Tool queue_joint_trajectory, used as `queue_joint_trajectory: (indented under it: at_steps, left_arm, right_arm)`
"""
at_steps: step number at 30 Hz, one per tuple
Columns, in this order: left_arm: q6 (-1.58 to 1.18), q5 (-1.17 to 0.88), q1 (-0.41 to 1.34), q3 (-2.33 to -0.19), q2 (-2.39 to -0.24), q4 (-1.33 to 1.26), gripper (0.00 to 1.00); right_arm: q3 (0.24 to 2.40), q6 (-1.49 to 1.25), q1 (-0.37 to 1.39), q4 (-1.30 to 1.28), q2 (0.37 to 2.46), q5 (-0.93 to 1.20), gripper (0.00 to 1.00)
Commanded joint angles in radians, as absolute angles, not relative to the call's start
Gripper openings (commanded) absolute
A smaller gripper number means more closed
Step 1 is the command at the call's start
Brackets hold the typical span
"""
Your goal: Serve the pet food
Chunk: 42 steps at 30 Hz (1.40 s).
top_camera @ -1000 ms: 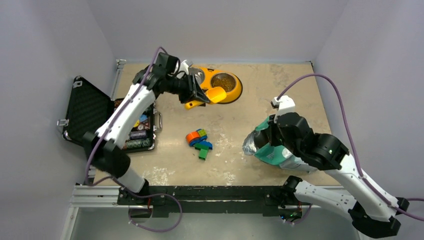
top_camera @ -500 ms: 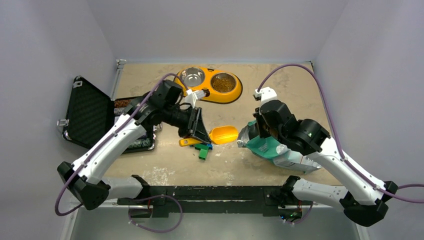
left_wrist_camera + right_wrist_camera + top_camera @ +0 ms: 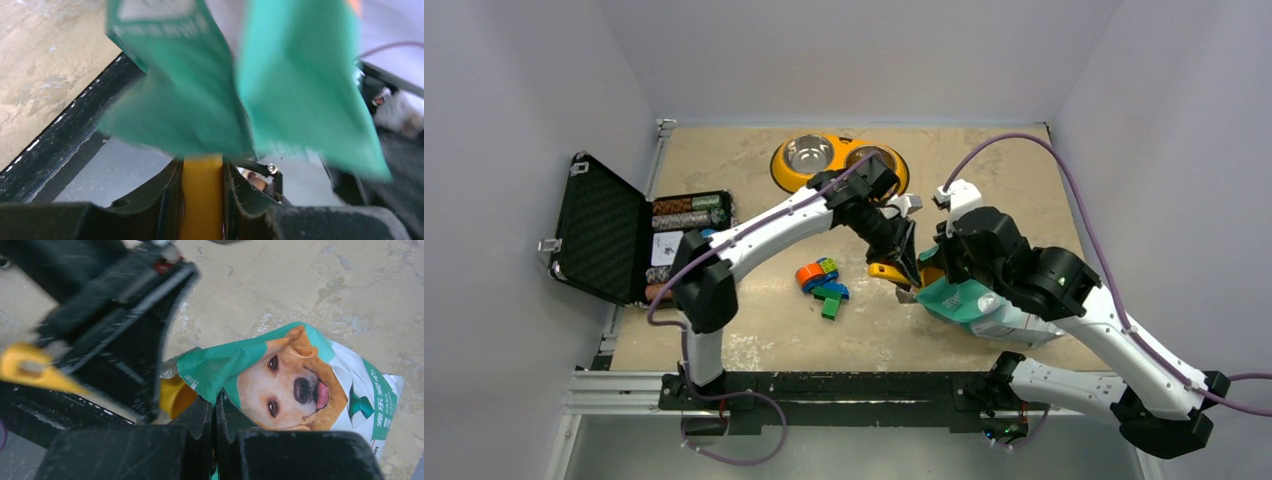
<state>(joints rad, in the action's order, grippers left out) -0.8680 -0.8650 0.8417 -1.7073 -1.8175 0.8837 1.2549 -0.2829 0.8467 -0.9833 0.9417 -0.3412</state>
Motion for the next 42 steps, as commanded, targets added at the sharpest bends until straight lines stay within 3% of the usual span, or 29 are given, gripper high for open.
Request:
queue_joint_trajectory:
  at_steps: [1, 9, 16, 24, 27, 30, 36, 42]
  left_arm:
    - [-0.896, -0.842, 0.817, -1.843, -1.915, 1.087, 0.0]
    - [-0.832, -0.796, 0.729, -1.68, -1.731, 1.206, 0.0]
    - [-1.041, -0.803, 0.77, -1.513, -1.711, 0.973, 0.0]
    - [-1.181, -0.742, 0.901, -1.723, -2.118, 0.556, 0.0]
    - [-1.251, -0.811, 0.912, -1.691, -2.22, 0.33, 0.0]
    - [-1.38, -0.843, 0.882, -1.467, -2.147, -0.189, 0.0]
    - [-1.186, -1.03, 0.862, -1.411, -2.03, -0.381, 0.0]
    - [-1.312, -1.091, 0.828, -1.225, -1.911, -0.745, 0.0]
  right_arm:
    - [1.373, -0.263, 0.927, -0.759, 0.927, -0.316, 0.0]
    - [1.427, -0.262, 1.009, -0.701, 1.007, -0.277, 0.0]
    - [1.456, -0.294, 1.012, -0.659, 1.029, -0.244, 0.0]
    - [1.324, -0.319, 0.966, -0.697, 0.907, -0.293, 0.0]
    - [1.271, -0.315, 0.959, -0.72, 0.85, -0.319, 0.0]
    - [1.268, -0.313, 0.959, -0.752, 0.826, -0.351, 0.0]
    - [1.237, -0.311, 0.947, -0.751, 0.781, -0.398, 0.0]
    - [1.212, -0.328, 0.945, -0.755, 0.712, -0.462, 0.0]
